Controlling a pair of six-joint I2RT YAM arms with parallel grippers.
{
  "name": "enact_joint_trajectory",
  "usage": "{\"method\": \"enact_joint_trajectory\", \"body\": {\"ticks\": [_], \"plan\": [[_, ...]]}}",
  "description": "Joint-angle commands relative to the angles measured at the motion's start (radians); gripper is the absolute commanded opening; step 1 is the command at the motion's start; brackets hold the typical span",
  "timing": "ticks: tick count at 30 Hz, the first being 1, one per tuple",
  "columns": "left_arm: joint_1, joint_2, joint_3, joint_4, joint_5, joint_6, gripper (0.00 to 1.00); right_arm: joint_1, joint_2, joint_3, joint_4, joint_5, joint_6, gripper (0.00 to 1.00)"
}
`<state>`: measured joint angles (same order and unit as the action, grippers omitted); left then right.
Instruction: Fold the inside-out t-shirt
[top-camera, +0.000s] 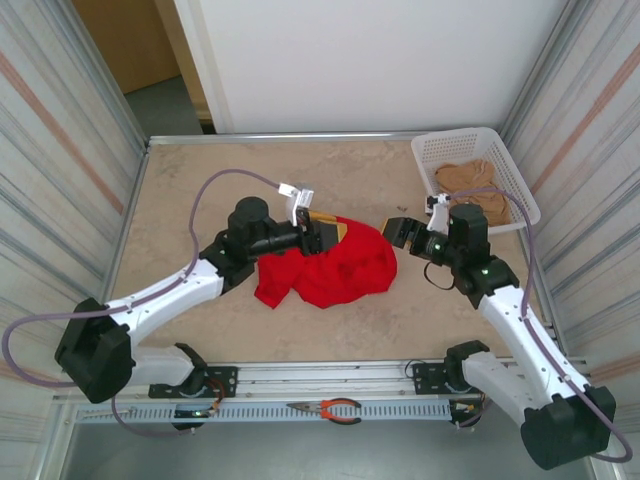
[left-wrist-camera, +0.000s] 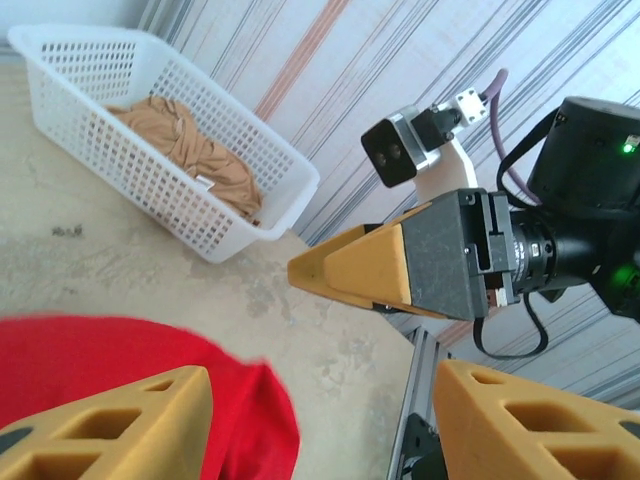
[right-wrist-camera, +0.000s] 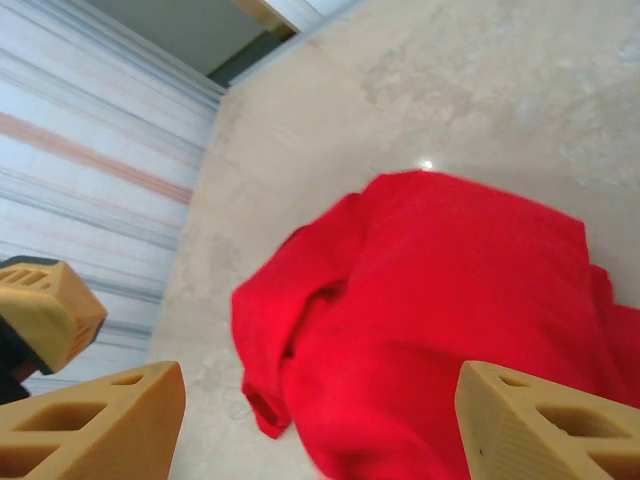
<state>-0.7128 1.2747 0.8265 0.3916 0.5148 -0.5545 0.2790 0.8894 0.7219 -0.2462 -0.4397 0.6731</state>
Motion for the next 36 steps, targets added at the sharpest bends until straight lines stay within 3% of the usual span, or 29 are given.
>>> {"method": "enact_joint_trajectory", "body": {"ticks": [1, 7, 11, 13, 20, 30, 32, 33, 34, 36], "plan": [[-0.005, -0.013, -0.014, -0.096, -0.083, 0.033, 0.62, 0.023, 0.016, -0.019, -0.078, 0.06, -0.036, 0.69], [-0.135, 0.062, 0.027, -0.329, -0.295, 0.232, 0.64, 0.069, -0.008, -0.056, -0.159, 0.177, -0.022, 0.68], [-0.279, 0.164, 0.093, -0.432, -0.466, 0.417, 0.68, 0.053, -0.044, -0.085, -0.261, 0.297, -0.006, 0.7], [-0.323, 0.233, 0.142, -0.472, -0.5, 0.473, 0.69, 0.013, -0.066, -0.098, -0.286, 0.311, 0.0, 0.73], [-0.396, 0.436, 0.293, -0.506, -0.536, 0.585, 0.71, -0.132, -0.093, -0.117, -0.316, 0.235, -0.004, 0.74], [-0.413, 0.658, 0.508, -0.567, -0.512, 0.651, 0.72, -0.156, -0.128, -0.125, -0.321, 0.212, 0.012, 0.74], [-0.409, 0.687, 0.539, -0.583, -0.496, 0.661, 0.65, -0.156, -0.132, -0.125, -0.322, 0.2, 0.017, 0.74], [-0.403, 0.699, 0.553, -0.589, -0.485, 0.661, 0.54, -0.156, -0.133, -0.125, -0.322, 0.196, 0.018, 0.74], [-0.396, 0.709, 0.564, -0.597, -0.469, 0.655, 0.41, -0.156, -0.137, -0.125, -0.322, 0.193, 0.021, 0.74], [-0.369, 0.71, 0.579, -0.61, -0.447, 0.632, 0.01, -0.156, -0.145, -0.127, -0.322, 0.181, 0.024, 0.73]]}}
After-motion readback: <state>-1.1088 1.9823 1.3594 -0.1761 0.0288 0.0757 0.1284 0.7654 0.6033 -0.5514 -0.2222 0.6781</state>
